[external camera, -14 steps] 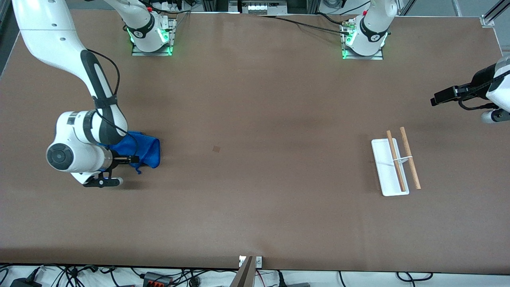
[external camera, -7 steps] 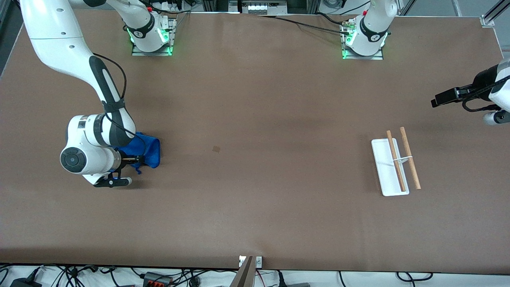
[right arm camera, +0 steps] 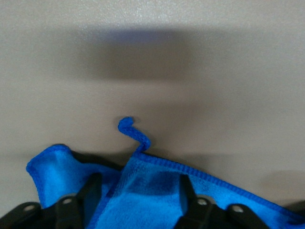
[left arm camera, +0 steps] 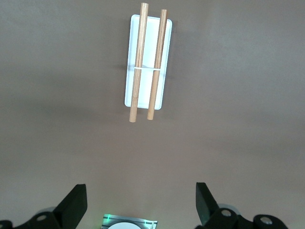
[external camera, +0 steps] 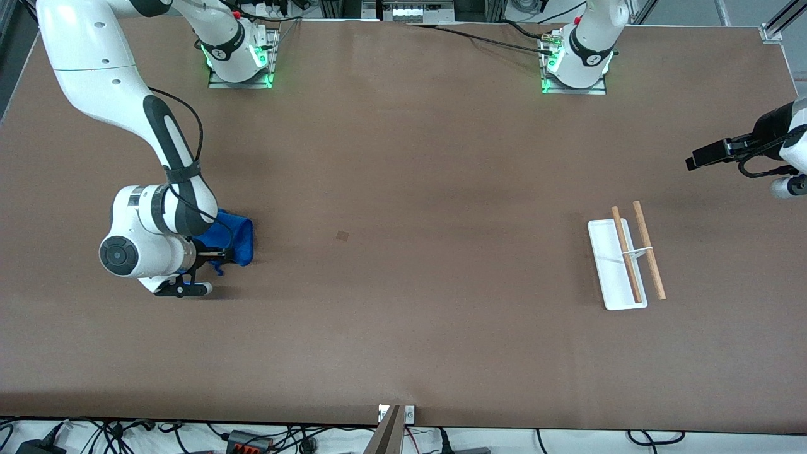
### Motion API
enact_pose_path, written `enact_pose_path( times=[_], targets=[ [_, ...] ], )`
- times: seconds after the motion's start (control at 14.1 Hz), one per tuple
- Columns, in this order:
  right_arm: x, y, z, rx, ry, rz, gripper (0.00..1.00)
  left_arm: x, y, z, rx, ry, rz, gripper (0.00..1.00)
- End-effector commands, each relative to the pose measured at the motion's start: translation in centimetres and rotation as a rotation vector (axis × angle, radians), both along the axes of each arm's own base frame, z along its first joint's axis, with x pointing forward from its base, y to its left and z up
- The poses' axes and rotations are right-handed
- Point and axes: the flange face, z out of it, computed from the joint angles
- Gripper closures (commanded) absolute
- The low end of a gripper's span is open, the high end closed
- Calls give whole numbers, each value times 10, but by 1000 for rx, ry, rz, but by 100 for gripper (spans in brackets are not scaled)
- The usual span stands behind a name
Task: Pass towel and hang on rack
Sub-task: 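Grasp the blue towel edge with the right gripper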
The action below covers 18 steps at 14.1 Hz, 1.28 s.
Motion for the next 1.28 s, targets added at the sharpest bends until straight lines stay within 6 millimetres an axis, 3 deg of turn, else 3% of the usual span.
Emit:
enact_pose_path(
  times=[0.0,0.14,0.43,0.71,0.93,1.21],
  targets=[
    [3,2,-5,6,0,-12,39,3,2,7,-18,0,-1,0],
    [3,1,-7,5,2,-14,50,3,2,7,-18,-1,0,0],
    [10,2,-1,9,-15,-10,63,3,2,7,-18,0,-1,0],
    [18,4,9,12,-32,-4,66,3,3,7,-18,0,1,0],
    [18,3,10,12,-34,10,72,3,3,7,-19,-2,1,0],
    [16,3,5,11,-24,11,71,3,3,7,-19,-1,3,0]
  ],
)
